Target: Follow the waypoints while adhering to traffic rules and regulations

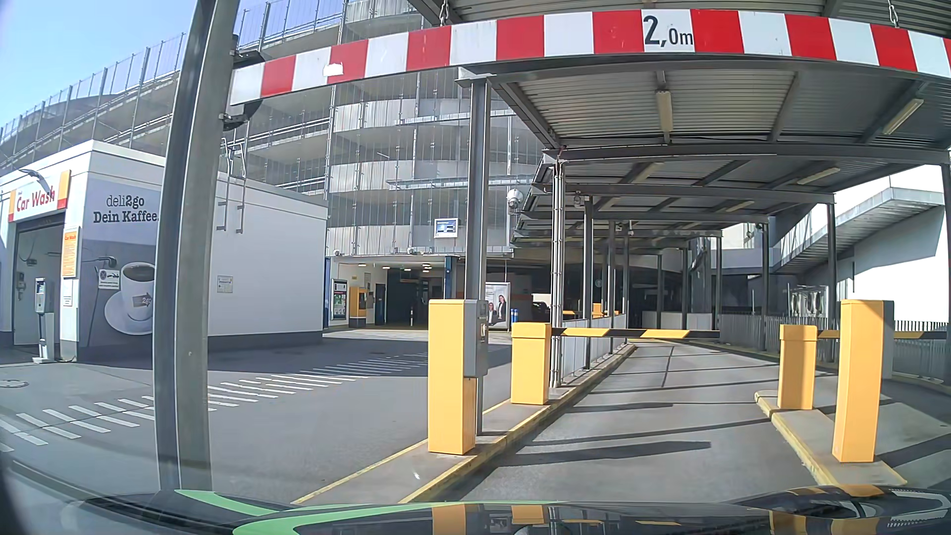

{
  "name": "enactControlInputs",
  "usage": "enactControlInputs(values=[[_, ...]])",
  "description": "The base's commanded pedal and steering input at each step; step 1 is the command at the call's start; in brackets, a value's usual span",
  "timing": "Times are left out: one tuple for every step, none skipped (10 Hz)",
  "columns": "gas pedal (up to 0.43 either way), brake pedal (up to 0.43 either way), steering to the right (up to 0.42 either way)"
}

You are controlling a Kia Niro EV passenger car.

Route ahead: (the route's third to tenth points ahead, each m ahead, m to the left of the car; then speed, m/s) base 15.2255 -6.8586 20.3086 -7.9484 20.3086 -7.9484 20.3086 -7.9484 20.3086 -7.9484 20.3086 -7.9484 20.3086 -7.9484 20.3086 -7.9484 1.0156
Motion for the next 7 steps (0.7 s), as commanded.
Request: enactControlInputs(values=[[0.000, 0.140, 0.334], [0.000, 0.134, 0.327], [0.000, 0.122, 0.321], [0.000, 0.116, 0.316], [0.000, 0.116, 0.311], [0.000, 0.116, 0.309], [0.000, 0.116, 0.308]])
